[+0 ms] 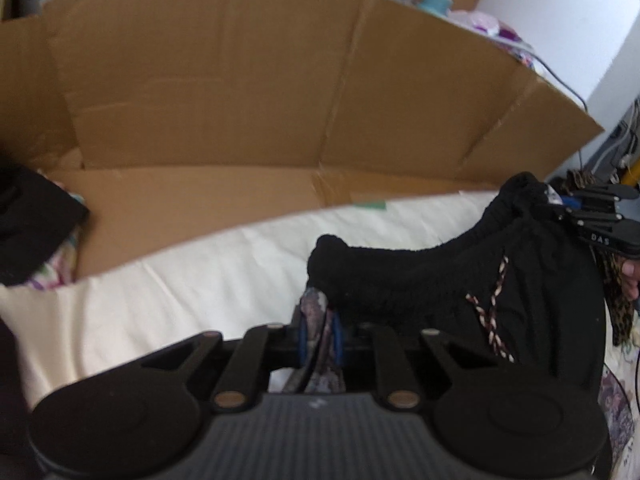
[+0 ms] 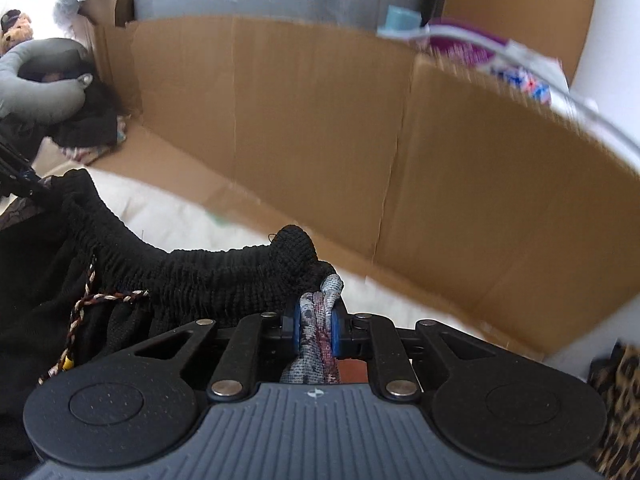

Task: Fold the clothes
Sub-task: 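Lift the black shorts by the waistband with both tools and carry them, then lay the shorts flat on the sheet and open both tools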

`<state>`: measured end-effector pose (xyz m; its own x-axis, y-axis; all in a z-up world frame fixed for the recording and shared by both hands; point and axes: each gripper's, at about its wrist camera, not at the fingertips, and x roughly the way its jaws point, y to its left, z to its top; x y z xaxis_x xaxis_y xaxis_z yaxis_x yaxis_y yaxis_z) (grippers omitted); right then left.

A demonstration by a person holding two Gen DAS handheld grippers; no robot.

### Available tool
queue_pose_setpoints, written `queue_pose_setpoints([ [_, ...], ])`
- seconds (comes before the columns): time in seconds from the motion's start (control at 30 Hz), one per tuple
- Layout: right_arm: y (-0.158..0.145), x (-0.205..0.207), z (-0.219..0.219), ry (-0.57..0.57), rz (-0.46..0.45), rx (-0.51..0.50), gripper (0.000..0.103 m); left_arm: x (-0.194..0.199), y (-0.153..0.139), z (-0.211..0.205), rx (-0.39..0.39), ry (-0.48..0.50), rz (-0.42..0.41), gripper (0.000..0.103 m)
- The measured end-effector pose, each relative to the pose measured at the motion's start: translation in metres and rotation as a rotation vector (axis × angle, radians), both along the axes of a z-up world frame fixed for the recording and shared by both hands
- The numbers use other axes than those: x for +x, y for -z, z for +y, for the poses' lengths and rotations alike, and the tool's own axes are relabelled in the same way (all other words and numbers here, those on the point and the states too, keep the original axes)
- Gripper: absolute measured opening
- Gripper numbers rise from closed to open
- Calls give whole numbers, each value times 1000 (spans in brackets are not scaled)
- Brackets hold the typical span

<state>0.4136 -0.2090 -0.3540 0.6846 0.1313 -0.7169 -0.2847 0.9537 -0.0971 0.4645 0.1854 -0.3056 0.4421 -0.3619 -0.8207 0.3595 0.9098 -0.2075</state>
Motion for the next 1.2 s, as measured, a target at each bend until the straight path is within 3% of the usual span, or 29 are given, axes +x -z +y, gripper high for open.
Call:
queue_pose_setpoints([
  [0.2,-9,28,16,-8,-25,-35,13,17,-2,9,21,-47,-20,13],
  [0.53,23,57,41,25,-14,-114,13,41,28,12,53,-110,-11,14],
  [0.6,32,63,42,35,19,-110,20,45,42,10,100,-133,8,16],
  [0.67,40,66,38,65,48,-94,35,49,56,10,124,-174,40,29],
  [0.73,43,64,29,102,69,-47,37,48,60,13,116,-211,47,34],
  [0.97,15,27,-3,111,32,34,43,37,33,21,120,-243,47,61],
  [1.2,-32,-13,-48,176,12,93,43,21,-23,9,105,-283,26,69],
])
